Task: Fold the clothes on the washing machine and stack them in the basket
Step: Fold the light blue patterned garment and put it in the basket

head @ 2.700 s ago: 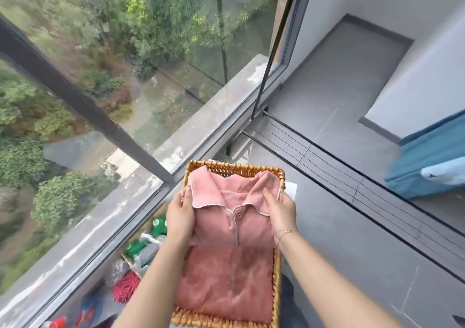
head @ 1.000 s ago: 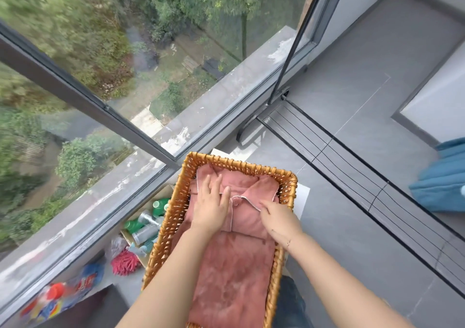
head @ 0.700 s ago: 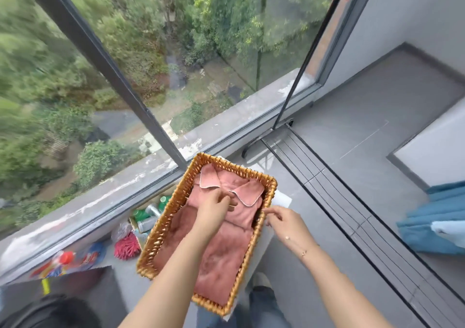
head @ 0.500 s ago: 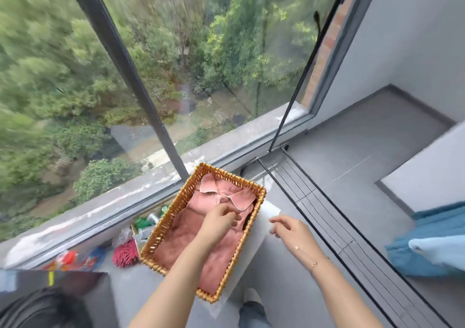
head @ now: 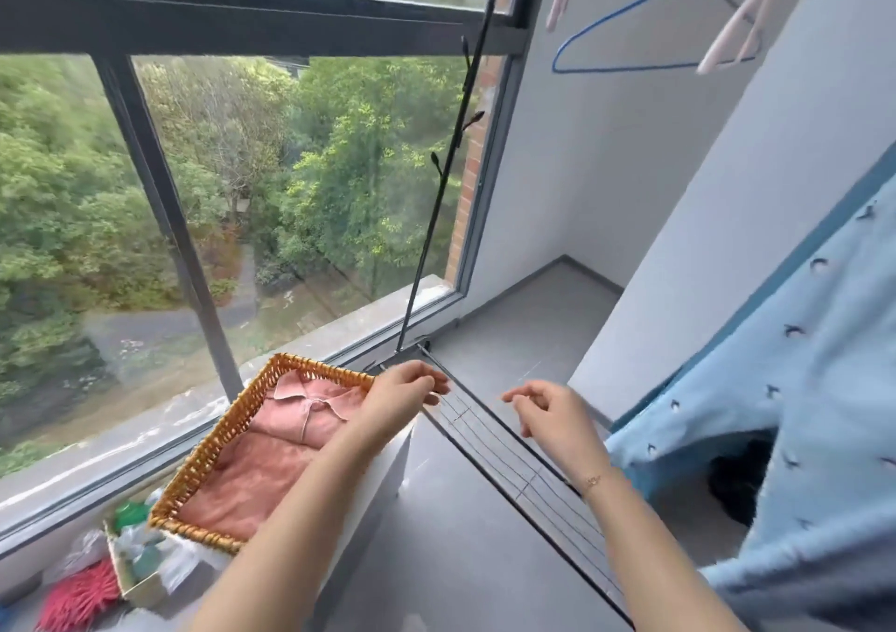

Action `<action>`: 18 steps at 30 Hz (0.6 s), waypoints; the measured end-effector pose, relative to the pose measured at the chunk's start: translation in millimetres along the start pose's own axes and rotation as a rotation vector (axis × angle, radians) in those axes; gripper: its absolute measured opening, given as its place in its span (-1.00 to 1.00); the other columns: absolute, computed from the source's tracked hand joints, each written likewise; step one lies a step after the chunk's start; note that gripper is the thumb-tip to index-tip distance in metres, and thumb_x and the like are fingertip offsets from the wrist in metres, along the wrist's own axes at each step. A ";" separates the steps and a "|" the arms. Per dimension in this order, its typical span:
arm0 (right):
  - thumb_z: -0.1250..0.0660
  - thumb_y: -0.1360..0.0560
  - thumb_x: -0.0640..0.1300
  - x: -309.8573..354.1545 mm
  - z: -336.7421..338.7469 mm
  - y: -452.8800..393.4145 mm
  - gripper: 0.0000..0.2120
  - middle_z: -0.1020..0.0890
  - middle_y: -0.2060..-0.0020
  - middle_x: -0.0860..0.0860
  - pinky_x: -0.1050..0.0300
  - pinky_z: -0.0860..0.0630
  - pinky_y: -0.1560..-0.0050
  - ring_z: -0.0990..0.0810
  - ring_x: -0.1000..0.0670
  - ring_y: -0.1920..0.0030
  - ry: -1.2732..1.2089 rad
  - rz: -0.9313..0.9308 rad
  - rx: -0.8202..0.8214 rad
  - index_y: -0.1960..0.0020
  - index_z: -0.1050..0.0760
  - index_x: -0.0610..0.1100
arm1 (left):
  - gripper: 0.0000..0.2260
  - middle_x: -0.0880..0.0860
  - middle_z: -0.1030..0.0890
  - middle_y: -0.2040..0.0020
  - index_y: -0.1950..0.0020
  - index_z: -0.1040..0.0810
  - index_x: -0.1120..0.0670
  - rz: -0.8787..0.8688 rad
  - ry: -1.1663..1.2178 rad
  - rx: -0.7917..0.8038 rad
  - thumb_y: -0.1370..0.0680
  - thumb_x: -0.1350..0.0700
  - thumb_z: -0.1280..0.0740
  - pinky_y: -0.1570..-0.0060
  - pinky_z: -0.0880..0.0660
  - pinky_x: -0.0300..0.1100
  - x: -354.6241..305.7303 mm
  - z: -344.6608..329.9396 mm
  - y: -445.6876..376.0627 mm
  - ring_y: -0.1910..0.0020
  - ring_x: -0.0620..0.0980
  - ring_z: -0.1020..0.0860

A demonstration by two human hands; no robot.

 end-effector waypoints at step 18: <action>-0.25 -0.52 -0.32 -66.8 342.9 33.3 -0.75 -0.57 0.49 0.04 0.12 -0.52 0.20 -0.57 0.09 0.39 -0.377 0.193 -0.600 0.18 -0.62 -0.08 | -0.78 -0.12 -0.69 0.15 0.06 -0.58 -0.01 -0.370 -0.047 0.335 -0.59 0.24 -0.19 0.10 -0.44 -0.24 -234.4 -272.0 -10.4 0.11 -0.12 -0.62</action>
Point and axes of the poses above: each hand's wrist, its own y-axis away from the middle knuckle, its own z-axis out of the back of the hand, x = y × z, the point moved 6 cm from there along -y, towards the middle knuckle
